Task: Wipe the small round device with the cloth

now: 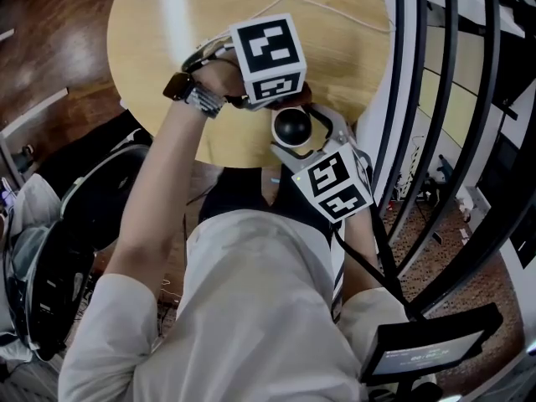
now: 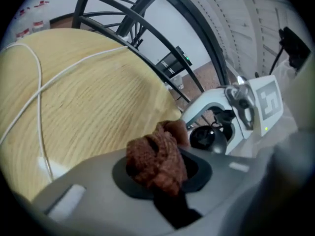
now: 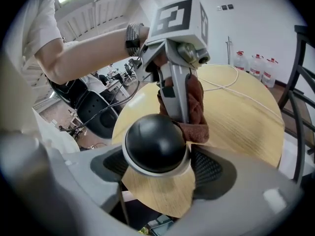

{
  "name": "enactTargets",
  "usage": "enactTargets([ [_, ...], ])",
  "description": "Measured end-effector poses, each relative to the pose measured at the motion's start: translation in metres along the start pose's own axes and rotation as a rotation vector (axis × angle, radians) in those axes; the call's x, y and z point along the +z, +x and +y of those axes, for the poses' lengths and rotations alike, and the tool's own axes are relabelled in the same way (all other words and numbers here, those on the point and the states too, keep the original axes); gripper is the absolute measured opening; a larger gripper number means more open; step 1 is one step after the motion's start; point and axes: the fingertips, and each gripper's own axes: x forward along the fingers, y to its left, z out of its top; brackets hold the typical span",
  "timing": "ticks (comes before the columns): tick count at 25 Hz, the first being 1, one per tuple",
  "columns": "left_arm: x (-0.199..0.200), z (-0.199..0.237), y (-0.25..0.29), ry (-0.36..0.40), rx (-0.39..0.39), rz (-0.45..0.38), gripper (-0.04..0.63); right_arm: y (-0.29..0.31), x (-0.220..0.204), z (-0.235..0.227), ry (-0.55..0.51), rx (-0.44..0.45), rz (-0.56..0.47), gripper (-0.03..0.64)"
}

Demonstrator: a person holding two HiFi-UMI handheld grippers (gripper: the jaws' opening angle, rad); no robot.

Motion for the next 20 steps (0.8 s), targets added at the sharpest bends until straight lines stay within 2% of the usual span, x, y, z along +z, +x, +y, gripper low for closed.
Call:
enactTargets([
  [5,-0.004,0.015,0.015,0.003,0.094,0.052,0.083,0.0,0.001,0.001,0.002,0.002,-0.02,0.383],
  [10,-0.002,0.016,0.018,0.003,0.091,0.045,0.083,0.0,-0.001,-0.002,0.042,0.022,-0.101,0.402],
  [13,0.002,0.018,0.018,-0.005,0.104,0.0,0.085,-0.001,-0.002,-0.007,0.087,0.033,-0.171,0.416],
  [16,0.005,0.02,0.008,-0.013,0.134,-0.088,0.086,0.0,-0.004,-0.01,0.111,0.022,-0.189,0.416],
  [20,0.017,0.013,-0.029,-0.005,0.182,-0.202,0.086,-0.003,-0.01,-0.016,0.147,-0.046,-0.19,0.416],
])
